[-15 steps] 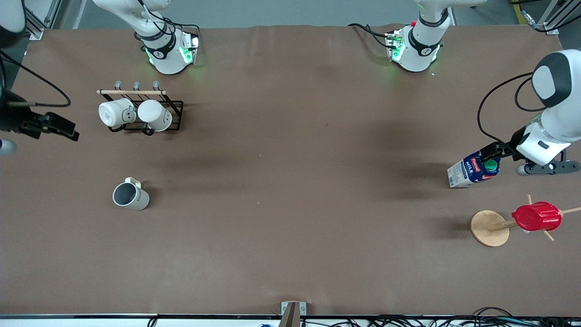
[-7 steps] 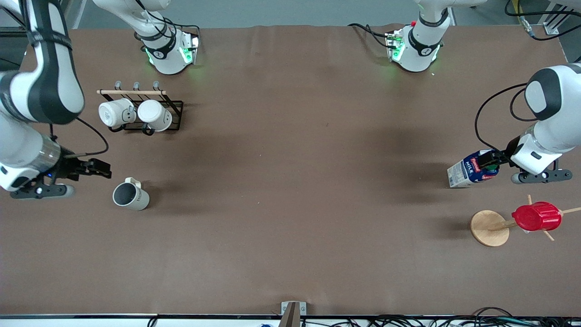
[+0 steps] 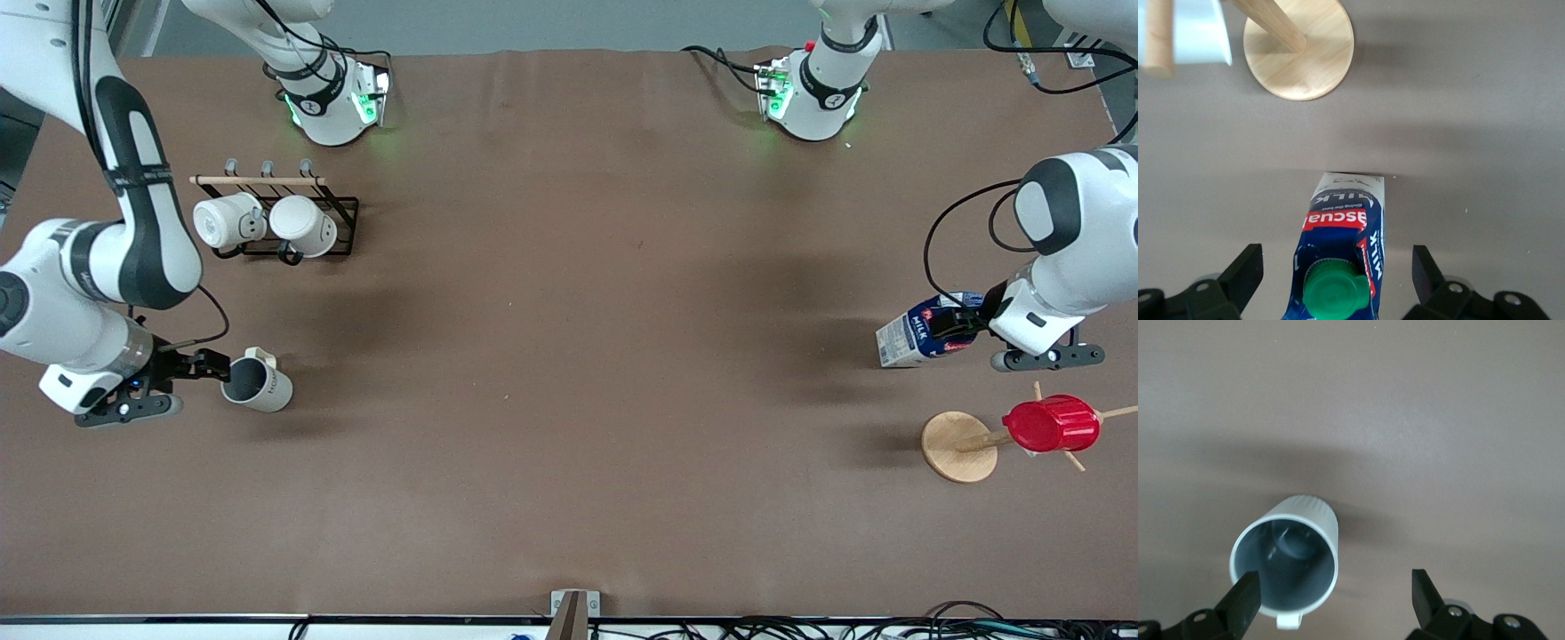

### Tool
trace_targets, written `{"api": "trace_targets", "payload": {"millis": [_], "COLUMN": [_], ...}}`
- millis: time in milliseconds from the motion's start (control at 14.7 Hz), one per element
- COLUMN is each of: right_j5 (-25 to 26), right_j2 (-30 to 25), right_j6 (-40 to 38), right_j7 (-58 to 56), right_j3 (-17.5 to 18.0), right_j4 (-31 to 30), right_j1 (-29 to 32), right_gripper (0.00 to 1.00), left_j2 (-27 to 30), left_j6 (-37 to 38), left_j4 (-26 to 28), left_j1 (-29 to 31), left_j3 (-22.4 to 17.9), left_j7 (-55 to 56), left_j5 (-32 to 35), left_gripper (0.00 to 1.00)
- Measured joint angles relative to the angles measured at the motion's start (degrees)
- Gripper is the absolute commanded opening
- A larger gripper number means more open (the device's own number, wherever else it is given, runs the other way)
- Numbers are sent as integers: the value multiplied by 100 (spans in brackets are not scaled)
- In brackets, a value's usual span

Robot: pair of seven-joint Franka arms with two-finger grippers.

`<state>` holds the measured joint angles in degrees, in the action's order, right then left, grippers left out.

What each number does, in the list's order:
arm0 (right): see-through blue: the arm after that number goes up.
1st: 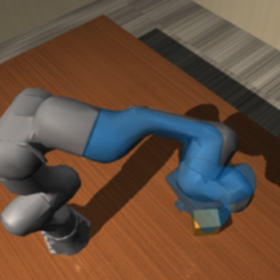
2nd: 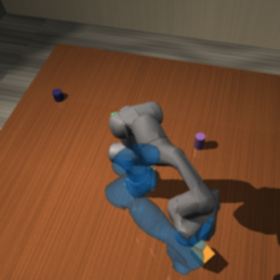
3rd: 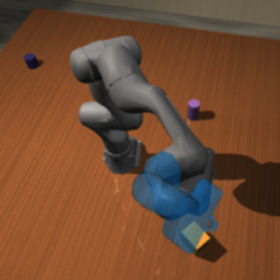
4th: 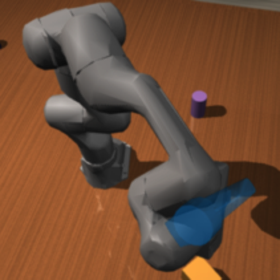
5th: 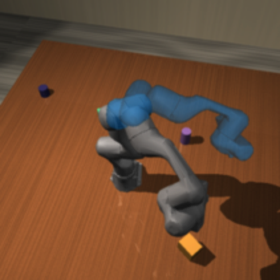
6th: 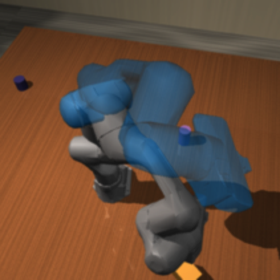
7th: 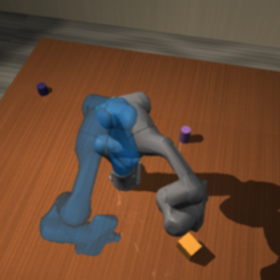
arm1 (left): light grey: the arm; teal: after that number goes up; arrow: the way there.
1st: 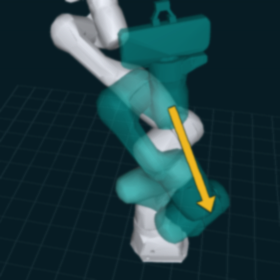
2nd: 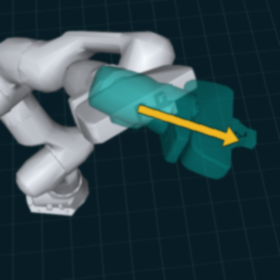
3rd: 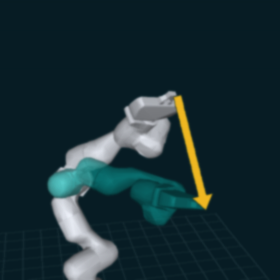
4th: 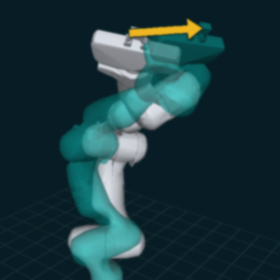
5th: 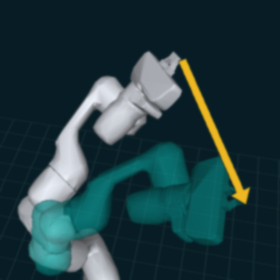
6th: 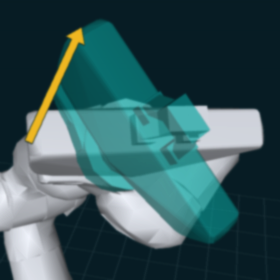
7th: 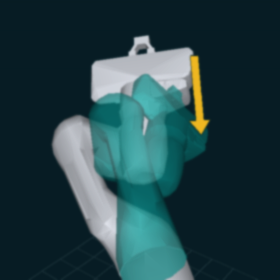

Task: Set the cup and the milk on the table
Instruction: 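Grasp the milk carton with the left gripper while the right gripper grasps the mug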

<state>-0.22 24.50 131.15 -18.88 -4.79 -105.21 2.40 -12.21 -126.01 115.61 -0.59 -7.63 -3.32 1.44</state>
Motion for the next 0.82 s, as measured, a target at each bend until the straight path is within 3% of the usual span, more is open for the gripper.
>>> {"api": "trace_targets", "payload": {"millis": [204,340,544,612,748,816], "right_j5": [4,4,5,5,5,5], "right_j2": [177,251,348,381,436,451], "right_j6": [517,654,973,1055,1082,1079], "right_j7": [-173,-322,-381,-386,-387,-387], "right_j3": [5,5,5,5,6,7], "right_j4": [-234,-329,-458,-506,-548,-558], "right_j1": [-14,-16,-16,-16,-18,-22], "right_gripper": [99,91,61,46,7,0], "left_j2": [-10,-7,1,8,21,29], "left_j6": [0,0,1,1,7,19], "left_j4": [29,43,96,120,146,147], "left_j1": [0,1,20,27,36,44], "left_j3": [0,0,-2,-2,-2,-2], "left_j7": [0,0,0,-1,-2,-2], "left_j5": [0,0,0,1,1,1], "left_gripper": [98,98,97,95,89,84]}}
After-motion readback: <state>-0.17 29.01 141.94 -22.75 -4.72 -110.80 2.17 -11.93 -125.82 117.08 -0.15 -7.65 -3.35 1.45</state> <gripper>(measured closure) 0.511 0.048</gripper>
